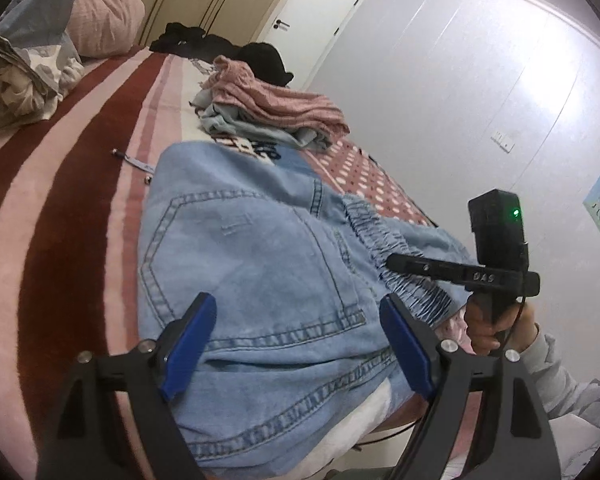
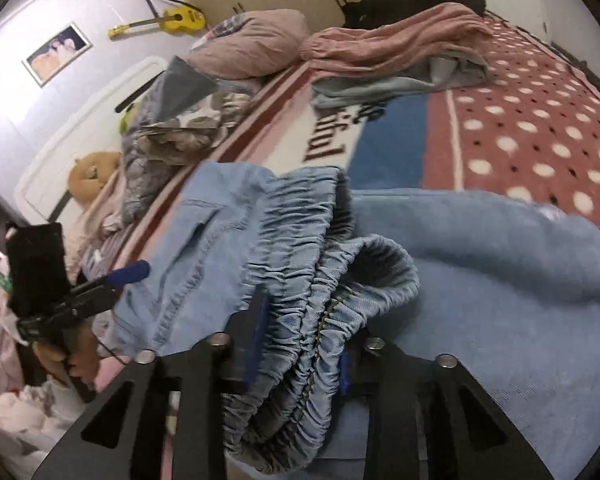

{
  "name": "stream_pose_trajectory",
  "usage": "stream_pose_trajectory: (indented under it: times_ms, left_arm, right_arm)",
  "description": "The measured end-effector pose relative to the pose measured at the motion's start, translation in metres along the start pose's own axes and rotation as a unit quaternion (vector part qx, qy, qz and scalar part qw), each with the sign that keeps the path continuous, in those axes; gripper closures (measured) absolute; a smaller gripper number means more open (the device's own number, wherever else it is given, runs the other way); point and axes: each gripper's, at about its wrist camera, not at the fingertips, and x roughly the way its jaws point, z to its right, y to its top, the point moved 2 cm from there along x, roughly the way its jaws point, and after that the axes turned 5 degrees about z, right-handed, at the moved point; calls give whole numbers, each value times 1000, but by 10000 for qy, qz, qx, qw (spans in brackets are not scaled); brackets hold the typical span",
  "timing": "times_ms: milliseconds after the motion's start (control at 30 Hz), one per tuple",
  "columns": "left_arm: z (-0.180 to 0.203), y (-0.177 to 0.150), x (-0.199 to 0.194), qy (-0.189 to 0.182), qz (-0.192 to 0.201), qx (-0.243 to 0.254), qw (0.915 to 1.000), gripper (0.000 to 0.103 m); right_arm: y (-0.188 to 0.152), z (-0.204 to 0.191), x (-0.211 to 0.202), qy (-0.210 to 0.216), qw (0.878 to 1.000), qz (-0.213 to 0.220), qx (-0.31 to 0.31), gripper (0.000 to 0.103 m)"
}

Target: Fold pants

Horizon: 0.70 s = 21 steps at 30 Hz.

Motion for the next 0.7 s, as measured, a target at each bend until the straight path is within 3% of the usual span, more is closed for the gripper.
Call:
stream_pose_trajectory:
  times_ms: [67,167,233,300,333,400,600,700]
  left_arm:
    - [0,-1,3,50,-45,7,10000,22]
    - [-2,-1,5,115,-65,-74,9999,22]
    - [-2,-1,2,182,-30,-139,9997,22]
    - [1,0,1,255,-6,-80,9996,22]
    - [4,1,-1,306,16,-8,9995,22]
    - [10,3,-4,427,67,97,9990,22]
    - [33,13,-9,460,279,344,9980,21]
    - [46,16,-9,457,343,403,9976,21]
  right_arm:
    - [2,4,-2,164,9997,-2,204,66]
    - [13,10,-4,366,9984,-74,413,60]
    - [18,7,-5,217,9993,-107,299,60]
    - [16,4,-11,35,9998,-96,170,52]
    - [15,3,-16,-105,9999,-24,129,43]
    - [9,7,-39,-335,9992,180,109,39]
    - [-32,39,-117,-617,9923,744,775,35]
    - [-61,56,-142,-902,9868,830,1063,27]
